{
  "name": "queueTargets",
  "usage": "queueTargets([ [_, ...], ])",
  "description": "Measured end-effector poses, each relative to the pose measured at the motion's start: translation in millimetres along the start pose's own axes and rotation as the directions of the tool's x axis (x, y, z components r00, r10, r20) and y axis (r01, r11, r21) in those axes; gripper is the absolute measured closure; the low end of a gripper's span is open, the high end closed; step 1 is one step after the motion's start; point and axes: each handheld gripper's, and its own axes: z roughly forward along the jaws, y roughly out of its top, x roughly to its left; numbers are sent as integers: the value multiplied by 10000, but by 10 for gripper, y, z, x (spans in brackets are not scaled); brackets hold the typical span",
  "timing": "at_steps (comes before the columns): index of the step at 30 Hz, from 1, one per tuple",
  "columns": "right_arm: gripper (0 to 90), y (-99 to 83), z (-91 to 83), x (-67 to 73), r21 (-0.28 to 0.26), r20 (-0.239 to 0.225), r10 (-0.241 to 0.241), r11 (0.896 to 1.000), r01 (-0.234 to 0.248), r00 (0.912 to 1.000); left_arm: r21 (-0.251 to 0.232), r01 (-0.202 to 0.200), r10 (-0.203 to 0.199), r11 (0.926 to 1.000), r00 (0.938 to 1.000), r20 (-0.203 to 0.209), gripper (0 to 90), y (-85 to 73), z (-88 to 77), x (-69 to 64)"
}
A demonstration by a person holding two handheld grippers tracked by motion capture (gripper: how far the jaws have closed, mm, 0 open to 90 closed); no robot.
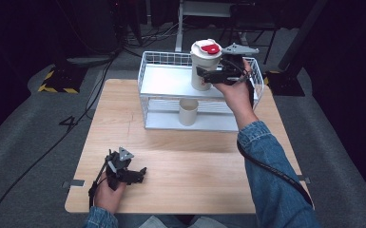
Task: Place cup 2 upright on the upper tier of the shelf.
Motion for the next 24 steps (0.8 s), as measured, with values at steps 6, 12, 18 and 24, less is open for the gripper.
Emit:
queueTargets([
  [6, 0, -8, -153, -57, -110, -52, -55, 9999, 55, 10000, 12, -29, 29, 10000, 10000, -43, 0, 12, 8, 7],
  [12, 0, -56, -348, -121, 23, -173, -58, 10000, 58, 9998, -10, 26, -26, 10000, 10000, -19, 0, 21, 18, 14],
  [18, 0, -167, -627, -146, -59, -341, -57, 10000, 55, 9994, -6, 7, -7, 10000, 10000, -14, 0, 26, 21, 23],
  [24, 0, -301, -894, -168, 29, -495, -248, 9997, 250, 9985, -9, -9, 9, 10000, 10000, -42, 1, 26, 20, 25],
])
